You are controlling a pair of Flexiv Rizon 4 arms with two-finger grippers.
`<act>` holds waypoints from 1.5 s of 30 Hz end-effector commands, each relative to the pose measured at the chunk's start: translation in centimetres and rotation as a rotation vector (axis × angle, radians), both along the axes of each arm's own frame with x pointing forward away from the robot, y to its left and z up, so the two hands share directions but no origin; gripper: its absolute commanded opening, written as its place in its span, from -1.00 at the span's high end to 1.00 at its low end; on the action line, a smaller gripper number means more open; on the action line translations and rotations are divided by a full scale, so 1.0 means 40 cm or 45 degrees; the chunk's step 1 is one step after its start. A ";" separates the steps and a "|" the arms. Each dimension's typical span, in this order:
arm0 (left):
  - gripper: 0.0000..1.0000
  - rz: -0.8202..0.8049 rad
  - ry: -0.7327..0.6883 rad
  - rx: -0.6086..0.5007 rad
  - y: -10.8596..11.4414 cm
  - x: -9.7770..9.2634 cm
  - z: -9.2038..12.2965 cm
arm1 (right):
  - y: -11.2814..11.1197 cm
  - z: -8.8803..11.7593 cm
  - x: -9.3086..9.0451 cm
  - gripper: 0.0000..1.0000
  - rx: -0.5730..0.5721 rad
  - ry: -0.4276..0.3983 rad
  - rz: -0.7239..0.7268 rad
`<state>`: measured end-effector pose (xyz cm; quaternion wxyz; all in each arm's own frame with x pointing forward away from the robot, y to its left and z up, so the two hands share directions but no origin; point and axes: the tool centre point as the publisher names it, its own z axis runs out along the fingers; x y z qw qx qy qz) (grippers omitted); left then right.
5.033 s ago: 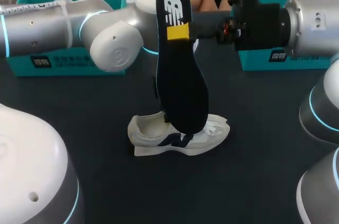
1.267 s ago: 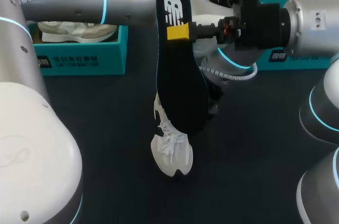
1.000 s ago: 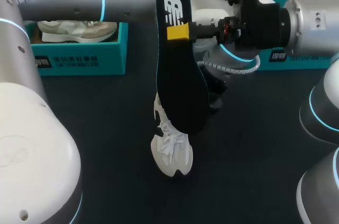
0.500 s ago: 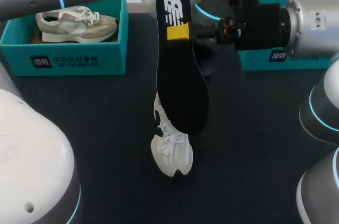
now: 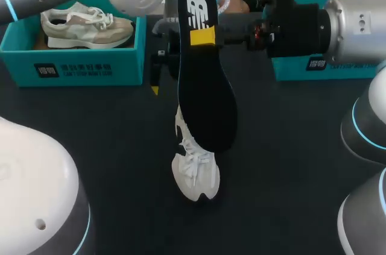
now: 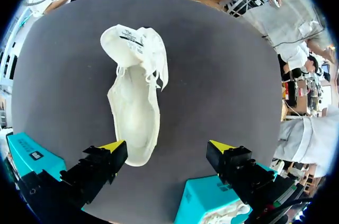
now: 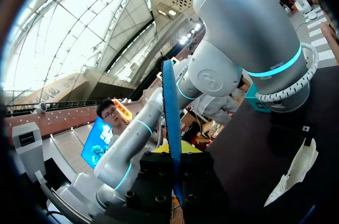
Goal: Take the shoe out of the shoebox, open the shoe tongue, remove and reinsert the insole, then place the shoe into the shoebox
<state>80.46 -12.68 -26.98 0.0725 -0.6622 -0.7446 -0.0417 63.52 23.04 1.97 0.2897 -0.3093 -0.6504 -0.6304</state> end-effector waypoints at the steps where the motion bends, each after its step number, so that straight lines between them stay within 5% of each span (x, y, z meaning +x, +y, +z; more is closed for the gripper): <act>1: -1.00 -0.083 -0.051 -0.429 0.057 -0.029 0.024 | 0.012 0.000 0.000 1.00 -0.003 0.001 -0.005; 17: -1.00 -0.069 -0.034 -0.429 0.062 -0.031 0.029 | 0.012 0.000 0.000 1.00 -0.003 0.001 -0.005; 21: -1.00 0.034 -0.100 -0.756 0.049 -0.040 -0.039 | 0.020 -0.002 0.047 1.00 0.033 0.079 -0.047; 25: -1.00 0.082 -0.161 -1.000 0.067 -0.046 -0.048 | 0.010 -0.017 0.084 1.00 0.025 0.175 -0.066; 36: -1.00 0.125 -0.360 -1.573 0.107 -0.023 0.062 | -0.043 -0.044 0.223 1.00 -0.050 0.329 -0.064; 45: -1.00 0.015 -0.393 -2.023 0.105 -0.053 0.182 | -0.058 -0.092 0.271 1.00 -0.159 0.578 -0.107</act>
